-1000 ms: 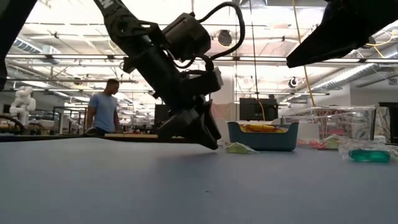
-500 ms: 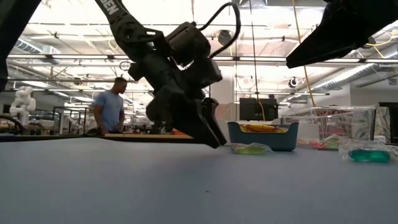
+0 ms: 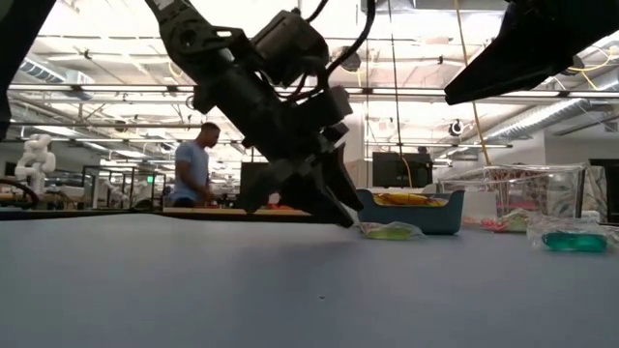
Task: Sort candy
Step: Put the top left green candy into the transparent bin
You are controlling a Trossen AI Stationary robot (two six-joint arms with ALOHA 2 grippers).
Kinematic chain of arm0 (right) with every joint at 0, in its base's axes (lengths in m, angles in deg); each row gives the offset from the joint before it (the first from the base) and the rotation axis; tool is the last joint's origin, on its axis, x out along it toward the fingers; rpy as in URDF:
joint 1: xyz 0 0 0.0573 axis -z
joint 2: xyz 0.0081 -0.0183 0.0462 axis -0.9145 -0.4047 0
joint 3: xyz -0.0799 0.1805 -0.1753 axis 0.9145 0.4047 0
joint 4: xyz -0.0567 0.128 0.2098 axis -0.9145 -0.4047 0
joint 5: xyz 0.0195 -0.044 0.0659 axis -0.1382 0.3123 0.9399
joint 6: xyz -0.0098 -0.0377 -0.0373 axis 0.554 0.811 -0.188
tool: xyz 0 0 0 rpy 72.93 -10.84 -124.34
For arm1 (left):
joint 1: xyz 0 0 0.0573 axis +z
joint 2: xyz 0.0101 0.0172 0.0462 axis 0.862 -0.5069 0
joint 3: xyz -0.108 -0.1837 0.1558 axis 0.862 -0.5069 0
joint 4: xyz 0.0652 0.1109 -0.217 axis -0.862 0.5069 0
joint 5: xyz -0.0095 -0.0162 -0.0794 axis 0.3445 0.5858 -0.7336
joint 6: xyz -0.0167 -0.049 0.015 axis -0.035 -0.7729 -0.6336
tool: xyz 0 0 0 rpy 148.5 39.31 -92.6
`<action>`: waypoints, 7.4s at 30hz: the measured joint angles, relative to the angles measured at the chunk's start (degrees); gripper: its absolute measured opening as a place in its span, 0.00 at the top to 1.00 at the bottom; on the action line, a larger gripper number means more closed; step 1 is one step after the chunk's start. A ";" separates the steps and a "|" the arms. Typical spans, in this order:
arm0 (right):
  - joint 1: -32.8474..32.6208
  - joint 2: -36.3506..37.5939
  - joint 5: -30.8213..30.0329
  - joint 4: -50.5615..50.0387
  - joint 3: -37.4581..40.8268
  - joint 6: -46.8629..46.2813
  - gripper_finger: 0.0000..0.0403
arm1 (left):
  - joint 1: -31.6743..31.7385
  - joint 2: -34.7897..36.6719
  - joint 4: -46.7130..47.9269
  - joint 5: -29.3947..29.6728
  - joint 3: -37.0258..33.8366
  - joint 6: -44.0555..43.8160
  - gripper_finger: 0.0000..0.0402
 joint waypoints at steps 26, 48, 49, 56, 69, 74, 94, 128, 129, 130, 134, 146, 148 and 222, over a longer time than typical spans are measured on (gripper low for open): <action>0.00 0.00 -0.02 0.46 -0.02 0.66 0.40 | 5.43 -5.76 -9.52 -15.37 0.04 3.59 0.61; 0.00 0.02 0.00 0.33 -0.04 0.50 0.40 | 3.09 -2.76 -9.31 -14.05 -0.07 -7.89 0.96; 0.00 0.02 0.00 0.32 -0.04 0.47 0.40 | 2.96 -1.78 -8.67 -14.03 -0.07 -8.66 0.96; -0.02 0.02 0.02 0.37 -0.04 -0.02 0.40 | 3.14 5.34 -4.97 -14.06 -0.07 -18.79 0.95; -0.02 0.02 0.26 0.33 -0.04 -1.03 0.40 | 2.90 27.60 16.21 -14.12 -0.07 -20.58 0.95; -0.02 0.00 0.26 0.38 -0.04 -1.77 0.40 | 2.05 34.71 18.29 -14.11 -2.05 -23.27 0.95; -0.02 0.00 -0.04 0.74 0.00 1.70 0.40 | -2.02 38.23 18.55 -8.25 -2.20 -1.53 0.95; -0.01 -0.02 0.04 0.31 0.00 1.73 0.40 | -2.04 38.23 17.38 -5.58 -2.14 -27.05 0.95; 0.00 -0.02 0.04 0.31 0.00 1.73 0.40 | -2.04 38.23 17.38 -5.58 -2.14 -31.54 0.95; 0.00 -0.02 0.04 0.31 0.00 1.70 0.40 | -2.04 38.23 17.38 -5.58 -2.14 -35.30 0.95; -0.01 -0.02 0.04 0.32 0.00 1.51 0.40 | -2.03 38.23 17.40 -5.60 -2.14 -42.82 0.95; 2.39 -2.00 -2.31 17.61 0.02 22.20 0.38 | -1.93 38.23 15.70 -4.96 -2.14 -22.36 0.95; 3.58 -2.49 -2.86 24.57 0.02 30.22 0.36 | -1.96 38.23 15.04 -4.90 -2.12 -18.87 0.95; 14.79 -1.81 14.03 35.97 0.00 46.14 0.87 | -7.21 33.47 10.66 -4.01 -2.14 -30.58 0.40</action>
